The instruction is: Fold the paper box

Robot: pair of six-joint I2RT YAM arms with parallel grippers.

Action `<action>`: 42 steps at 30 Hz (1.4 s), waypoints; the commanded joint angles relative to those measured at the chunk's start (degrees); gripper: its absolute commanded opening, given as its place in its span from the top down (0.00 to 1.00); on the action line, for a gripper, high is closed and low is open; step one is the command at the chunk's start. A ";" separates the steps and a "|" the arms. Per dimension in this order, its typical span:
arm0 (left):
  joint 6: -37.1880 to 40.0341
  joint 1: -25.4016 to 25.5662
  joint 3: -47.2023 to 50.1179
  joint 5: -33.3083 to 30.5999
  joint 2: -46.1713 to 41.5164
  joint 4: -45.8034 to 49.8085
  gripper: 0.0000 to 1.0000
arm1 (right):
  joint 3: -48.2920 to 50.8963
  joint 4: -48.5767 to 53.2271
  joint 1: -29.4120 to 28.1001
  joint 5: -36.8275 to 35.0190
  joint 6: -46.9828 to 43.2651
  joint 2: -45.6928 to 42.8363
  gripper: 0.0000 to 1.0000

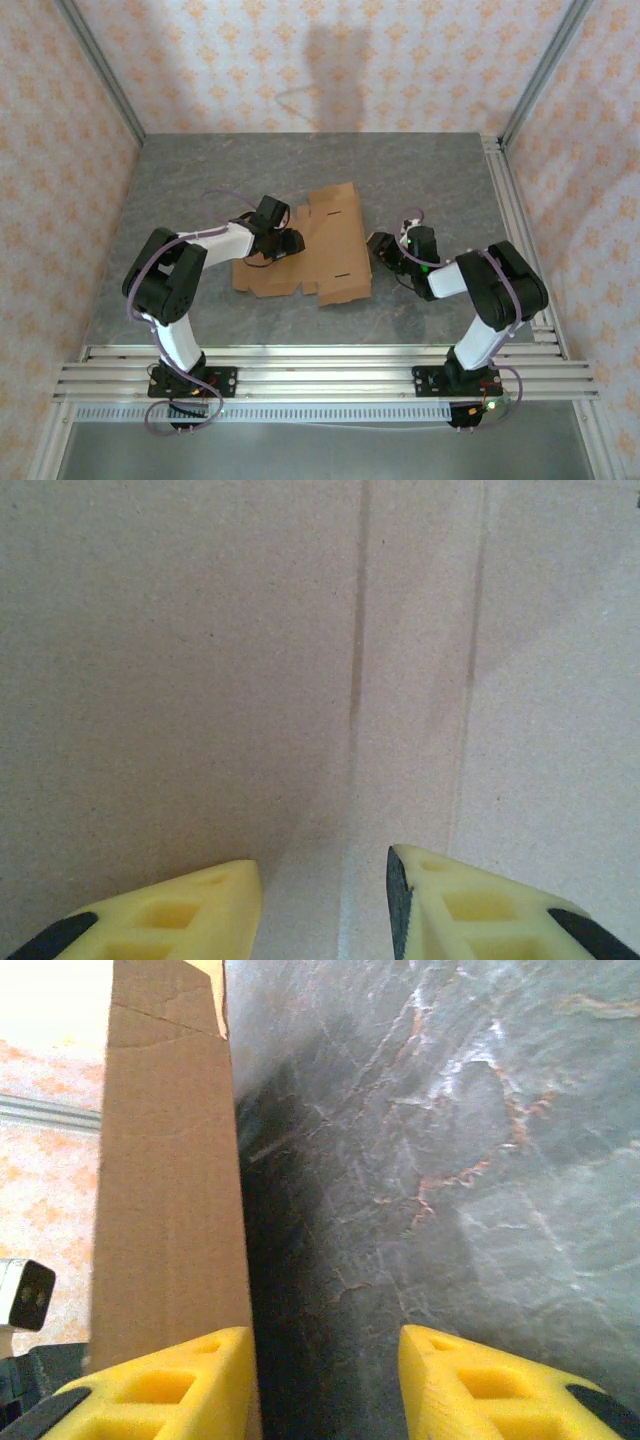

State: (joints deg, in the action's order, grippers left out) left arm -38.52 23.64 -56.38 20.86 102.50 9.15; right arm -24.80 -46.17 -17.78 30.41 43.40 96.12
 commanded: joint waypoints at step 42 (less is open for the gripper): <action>0.93 0.68 1.67 1.04 1.93 2.29 0.60 | -6.84 6.63 -4.59 6.13 -4.39 1.34 0.87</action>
State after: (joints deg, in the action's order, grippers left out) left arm -38.50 23.53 -56.38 20.51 102.50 9.32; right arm -30.02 -42.78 -20.23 32.99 41.43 100.09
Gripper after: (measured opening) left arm 0.402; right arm 0.127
